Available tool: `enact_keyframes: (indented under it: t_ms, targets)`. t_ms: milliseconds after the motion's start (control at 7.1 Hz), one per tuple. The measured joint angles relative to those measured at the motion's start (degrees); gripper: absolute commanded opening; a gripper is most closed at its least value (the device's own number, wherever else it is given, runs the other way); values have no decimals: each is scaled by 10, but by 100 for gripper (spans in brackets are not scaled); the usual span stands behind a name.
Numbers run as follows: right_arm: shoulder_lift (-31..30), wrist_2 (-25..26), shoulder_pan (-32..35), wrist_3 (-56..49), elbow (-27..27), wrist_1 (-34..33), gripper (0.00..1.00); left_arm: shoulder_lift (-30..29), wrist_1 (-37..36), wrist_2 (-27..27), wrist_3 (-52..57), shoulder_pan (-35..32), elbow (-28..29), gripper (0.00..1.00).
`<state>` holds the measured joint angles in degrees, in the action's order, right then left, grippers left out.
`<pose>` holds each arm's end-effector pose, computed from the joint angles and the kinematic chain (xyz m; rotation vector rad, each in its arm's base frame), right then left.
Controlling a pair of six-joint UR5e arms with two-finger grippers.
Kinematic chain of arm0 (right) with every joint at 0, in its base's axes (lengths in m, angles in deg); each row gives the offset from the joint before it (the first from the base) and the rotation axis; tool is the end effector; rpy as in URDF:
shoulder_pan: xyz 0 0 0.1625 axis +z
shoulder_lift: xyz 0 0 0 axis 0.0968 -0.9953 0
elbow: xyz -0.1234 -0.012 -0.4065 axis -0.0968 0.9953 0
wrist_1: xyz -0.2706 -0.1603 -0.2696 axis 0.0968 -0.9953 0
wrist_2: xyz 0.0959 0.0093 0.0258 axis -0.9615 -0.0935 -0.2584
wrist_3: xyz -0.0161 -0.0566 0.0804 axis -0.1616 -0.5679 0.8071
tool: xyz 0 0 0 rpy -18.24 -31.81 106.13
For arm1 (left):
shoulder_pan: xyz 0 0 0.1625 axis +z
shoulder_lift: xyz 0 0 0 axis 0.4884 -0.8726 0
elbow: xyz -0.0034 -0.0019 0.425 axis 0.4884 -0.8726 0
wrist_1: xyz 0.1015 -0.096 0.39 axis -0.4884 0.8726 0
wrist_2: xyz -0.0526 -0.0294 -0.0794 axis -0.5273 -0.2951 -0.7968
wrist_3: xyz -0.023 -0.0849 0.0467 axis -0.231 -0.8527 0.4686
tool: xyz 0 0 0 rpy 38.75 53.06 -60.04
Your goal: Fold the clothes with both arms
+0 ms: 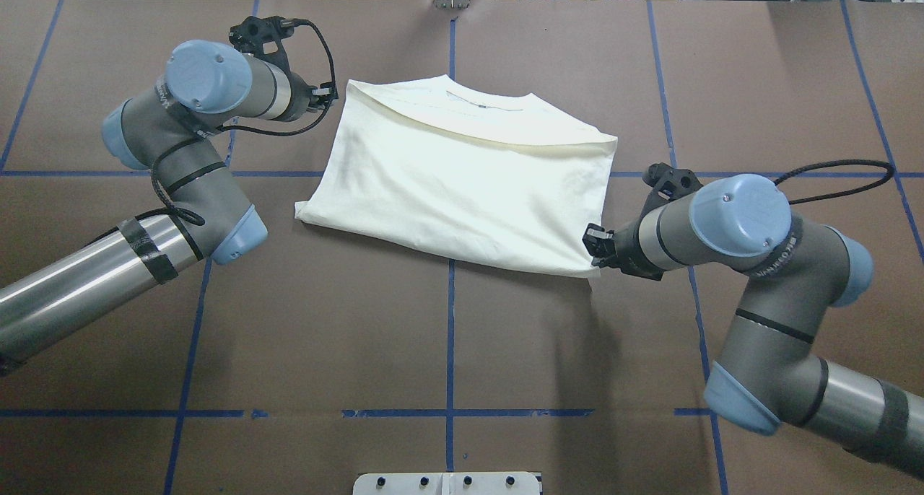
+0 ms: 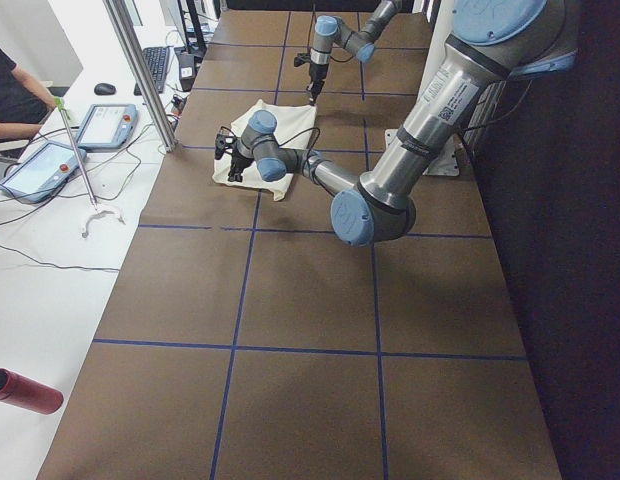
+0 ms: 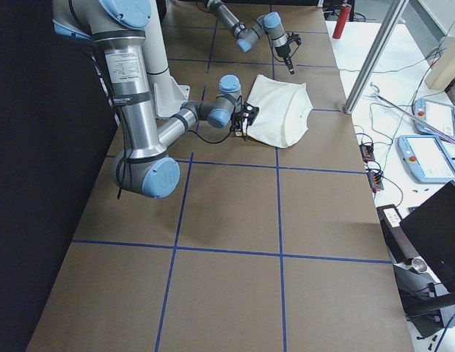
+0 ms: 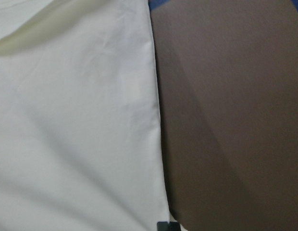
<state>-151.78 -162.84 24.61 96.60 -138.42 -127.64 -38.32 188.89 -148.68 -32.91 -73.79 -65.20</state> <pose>-0.4298 -0.3719 0.3584 -0.0722 -0.9779 0.4705 0.4614 -0.6223 0.3306 0.4344 0.9575 -0.3513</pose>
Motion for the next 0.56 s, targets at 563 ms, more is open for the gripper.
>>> enact_keyframes:
  t_ms: [563]
  targets:
    - [-111, 38, -162, 86, -145, -10, 0, 4, 1, -1, 0, 18, -26, 34]
